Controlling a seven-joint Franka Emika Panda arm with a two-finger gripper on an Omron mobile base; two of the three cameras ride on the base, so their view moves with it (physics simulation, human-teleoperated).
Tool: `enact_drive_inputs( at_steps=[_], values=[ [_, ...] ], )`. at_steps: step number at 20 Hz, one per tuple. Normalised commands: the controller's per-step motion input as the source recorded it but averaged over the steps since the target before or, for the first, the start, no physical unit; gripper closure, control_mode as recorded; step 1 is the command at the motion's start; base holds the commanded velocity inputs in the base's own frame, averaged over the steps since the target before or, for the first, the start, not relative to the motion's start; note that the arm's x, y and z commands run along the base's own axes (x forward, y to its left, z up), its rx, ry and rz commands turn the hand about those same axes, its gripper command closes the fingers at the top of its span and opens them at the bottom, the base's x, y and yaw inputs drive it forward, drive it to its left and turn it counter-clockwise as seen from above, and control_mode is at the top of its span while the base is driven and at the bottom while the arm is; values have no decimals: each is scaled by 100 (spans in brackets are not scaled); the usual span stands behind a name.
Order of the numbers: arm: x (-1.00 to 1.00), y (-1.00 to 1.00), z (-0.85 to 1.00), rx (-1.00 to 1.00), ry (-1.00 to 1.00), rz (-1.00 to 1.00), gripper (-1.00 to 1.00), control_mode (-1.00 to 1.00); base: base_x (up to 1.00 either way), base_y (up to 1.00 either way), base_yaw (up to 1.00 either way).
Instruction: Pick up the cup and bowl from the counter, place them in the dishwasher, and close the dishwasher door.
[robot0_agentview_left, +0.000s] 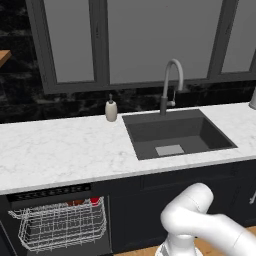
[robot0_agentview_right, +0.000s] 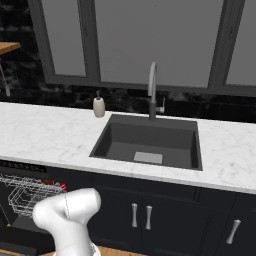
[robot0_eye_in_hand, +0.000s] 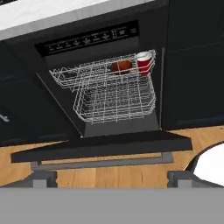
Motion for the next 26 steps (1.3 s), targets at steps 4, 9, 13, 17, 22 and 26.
enact_drive_inputs(
  at_steps=[4,9,13,17,22,26],
  values=[
    [-2,0,-67,-17,-14,13,-100,-100,0,0,0],
    [0,0,-70,-19,-10,13,-100,-100,0,0,0],
    [0,7,-65,-17,-2,4,-100,-100,0,0,0],
    [14,42,-59,-14,7,-15,-100,-100,0,0,0],
    [17,36,-58,3,-14,-17,-100,-100,0,0,0],
    [52,16,-90,2,-9,-10,-100,-100,0,0,0]
  ],
)
